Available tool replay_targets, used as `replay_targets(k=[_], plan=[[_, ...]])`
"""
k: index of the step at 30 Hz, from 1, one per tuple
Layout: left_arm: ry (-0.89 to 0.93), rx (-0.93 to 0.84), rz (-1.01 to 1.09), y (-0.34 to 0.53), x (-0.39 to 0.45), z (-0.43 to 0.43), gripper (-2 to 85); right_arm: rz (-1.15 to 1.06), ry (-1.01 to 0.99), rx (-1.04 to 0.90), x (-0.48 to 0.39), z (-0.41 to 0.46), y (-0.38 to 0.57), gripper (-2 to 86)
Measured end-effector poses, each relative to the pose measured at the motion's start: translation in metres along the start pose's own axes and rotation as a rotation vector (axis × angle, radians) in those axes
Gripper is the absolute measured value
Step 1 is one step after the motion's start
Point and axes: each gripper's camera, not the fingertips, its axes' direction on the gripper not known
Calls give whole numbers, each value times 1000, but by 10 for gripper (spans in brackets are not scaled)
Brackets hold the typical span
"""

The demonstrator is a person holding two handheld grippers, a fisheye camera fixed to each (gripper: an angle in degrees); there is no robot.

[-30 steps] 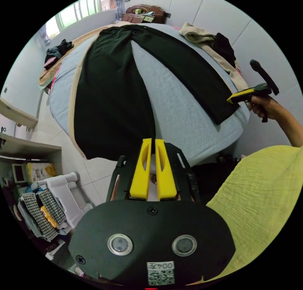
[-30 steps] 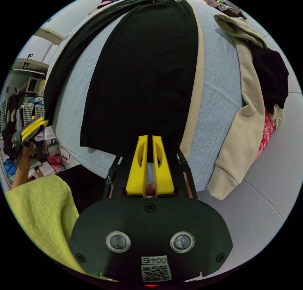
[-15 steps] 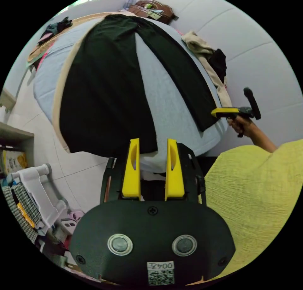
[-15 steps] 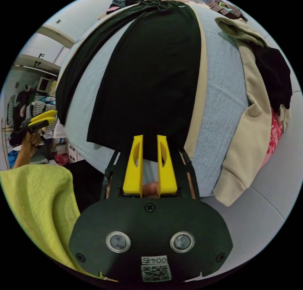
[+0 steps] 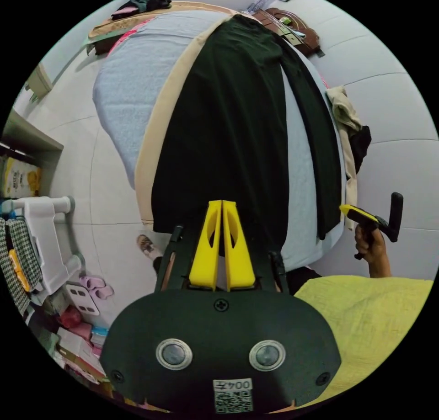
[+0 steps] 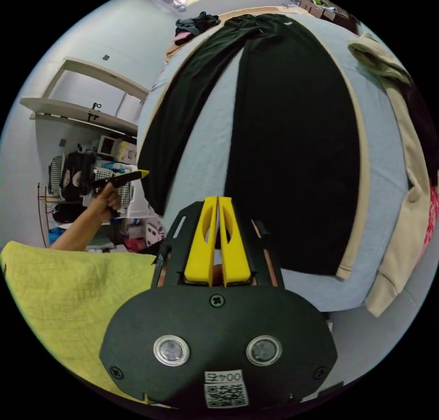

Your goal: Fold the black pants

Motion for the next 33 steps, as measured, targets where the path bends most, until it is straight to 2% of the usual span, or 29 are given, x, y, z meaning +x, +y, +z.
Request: replay_targets(k=[2, 6, 11, 14, 17, 20, 25, 30, 33], plan=[[65, -18, 48, -6, -3, -19, 5, 30, -28, 17, -18, 12, -11, -5], [232, 62, 158, -15, -28, -95, 1, 169, -141, 71, -62, 49, -32, -5], [369, 83, 168, -15, -106, -202, 1, 339, -99, 127, -116, 84, -56, 8], [414, 86, 93, -15, -166, -262, 1, 378, -26, 41, -135, 109, -87, 38], [414, 132, 31, -17, -213, -316, 1, 458, 135, -120, -142, 134, -111, 30], [459, 156, -29, -30, -246, -348, 1, 471, 207, -168, -151, 139, -123, 22], [618, 97, -82, -92, -265, -371, 1, 496, 220, -157, -157, 145, -120, 19], [636, 53, -42, -177, -268, -414, 1, 522, 292, -136, -174, 154, -112, 13], [585, 28, -19, -235, -279, -455, 1, 585, 285, -117, -177, 156, -102, 5]])
